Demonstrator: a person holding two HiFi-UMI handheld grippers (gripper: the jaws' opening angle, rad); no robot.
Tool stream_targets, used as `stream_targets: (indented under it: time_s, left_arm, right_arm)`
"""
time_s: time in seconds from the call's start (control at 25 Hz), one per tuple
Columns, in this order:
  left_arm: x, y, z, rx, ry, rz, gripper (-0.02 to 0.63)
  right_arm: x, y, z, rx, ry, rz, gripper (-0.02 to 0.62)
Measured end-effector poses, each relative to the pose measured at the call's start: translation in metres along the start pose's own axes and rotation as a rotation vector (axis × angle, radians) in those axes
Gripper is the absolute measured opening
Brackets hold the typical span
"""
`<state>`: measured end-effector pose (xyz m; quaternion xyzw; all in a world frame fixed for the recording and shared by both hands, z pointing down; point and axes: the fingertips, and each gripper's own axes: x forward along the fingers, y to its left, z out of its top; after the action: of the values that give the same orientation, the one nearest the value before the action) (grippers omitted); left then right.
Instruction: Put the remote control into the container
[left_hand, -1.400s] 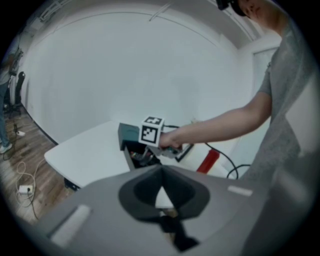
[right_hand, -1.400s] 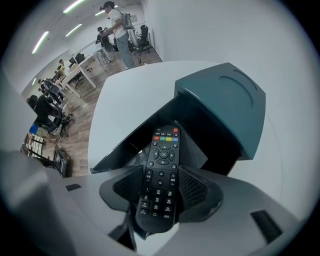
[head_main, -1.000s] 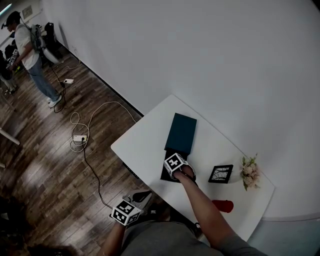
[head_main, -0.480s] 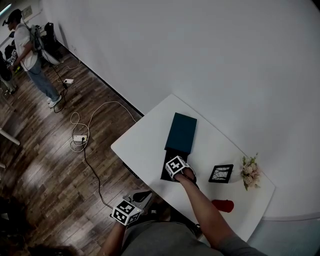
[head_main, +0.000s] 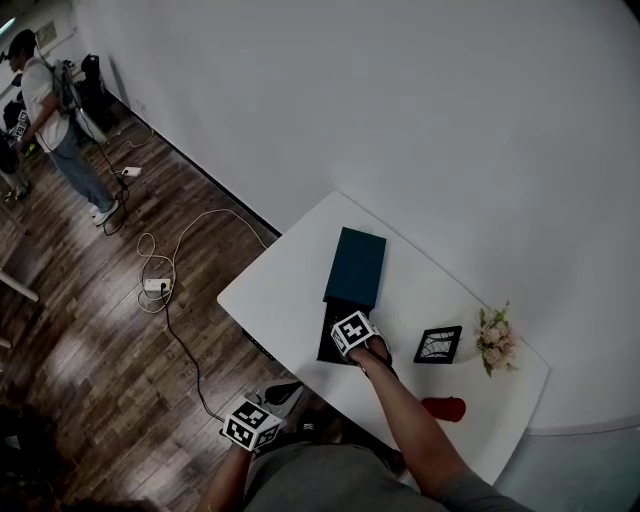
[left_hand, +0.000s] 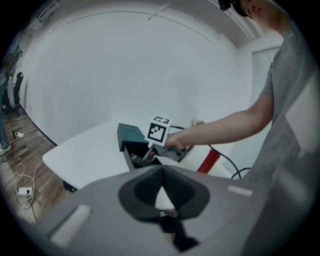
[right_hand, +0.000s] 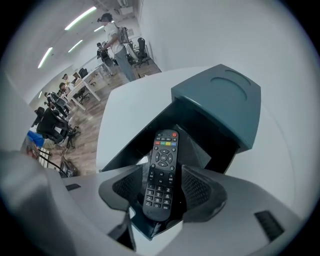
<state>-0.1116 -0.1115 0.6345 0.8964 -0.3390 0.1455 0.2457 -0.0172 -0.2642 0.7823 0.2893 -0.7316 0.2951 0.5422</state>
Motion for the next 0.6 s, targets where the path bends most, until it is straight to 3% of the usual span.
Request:
stream_targets:
  time_s: [0.4,0.52,0.6]
  left_arm:
    - [0.014,-0.002,0.020,0.048,-0.001,-0.041,0.000]
    - [0.017,-0.005,0.023,0.062,0.005,-0.057,0.000]
    - [0.021,-0.008,0.024,0.074,0.010,-0.070,-0.001]
  right_arm:
    - [-0.059,-0.007,-0.008,0.073,-0.208,-0.009,0.230]
    - [-0.084,-0.005,-0.013,0.096,-0.332,0.001,0.221]
    - [-0.103,-0.005,-0.016,0.072,-0.441,-0.028,0.181]
